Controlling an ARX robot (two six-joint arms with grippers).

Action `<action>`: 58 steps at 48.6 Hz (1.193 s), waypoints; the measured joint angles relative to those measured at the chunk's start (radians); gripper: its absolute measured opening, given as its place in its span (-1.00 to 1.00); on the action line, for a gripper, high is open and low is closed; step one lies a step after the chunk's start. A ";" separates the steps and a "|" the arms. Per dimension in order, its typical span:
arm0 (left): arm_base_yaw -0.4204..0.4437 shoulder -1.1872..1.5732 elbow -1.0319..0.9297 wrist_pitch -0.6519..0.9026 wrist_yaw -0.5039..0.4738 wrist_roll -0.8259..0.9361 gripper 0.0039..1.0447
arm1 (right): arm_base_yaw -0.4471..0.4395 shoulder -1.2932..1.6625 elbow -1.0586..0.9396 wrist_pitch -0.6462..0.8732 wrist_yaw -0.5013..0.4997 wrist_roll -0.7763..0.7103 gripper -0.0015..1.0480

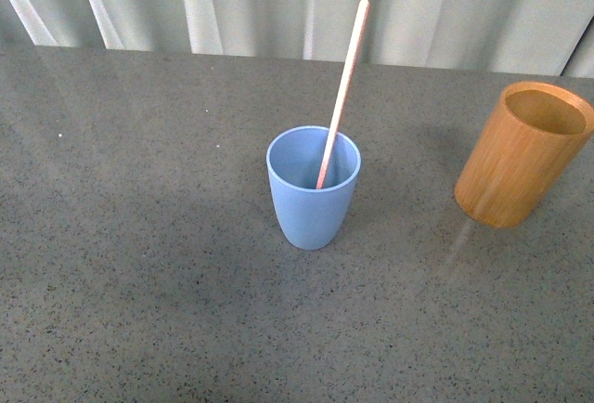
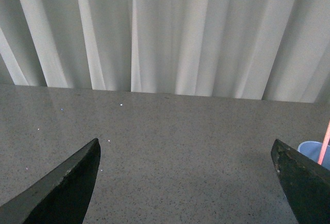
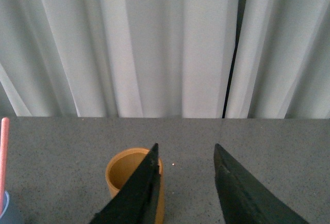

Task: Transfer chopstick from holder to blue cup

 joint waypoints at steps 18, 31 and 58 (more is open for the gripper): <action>0.000 0.000 0.000 0.000 0.000 0.000 0.87 | 0.000 -0.174 -0.083 -0.085 -0.005 -0.006 -0.98; 0.000 0.000 0.000 0.000 0.000 0.000 0.87 | 0.000 -0.294 -0.131 -0.145 -0.005 -0.006 -0.98; 0.000 0.000 0.000 0.000 0.000 0.000 0.87 | 0.000 -0.481 -0.135 -0.314 -0.005 -0.006 -0.98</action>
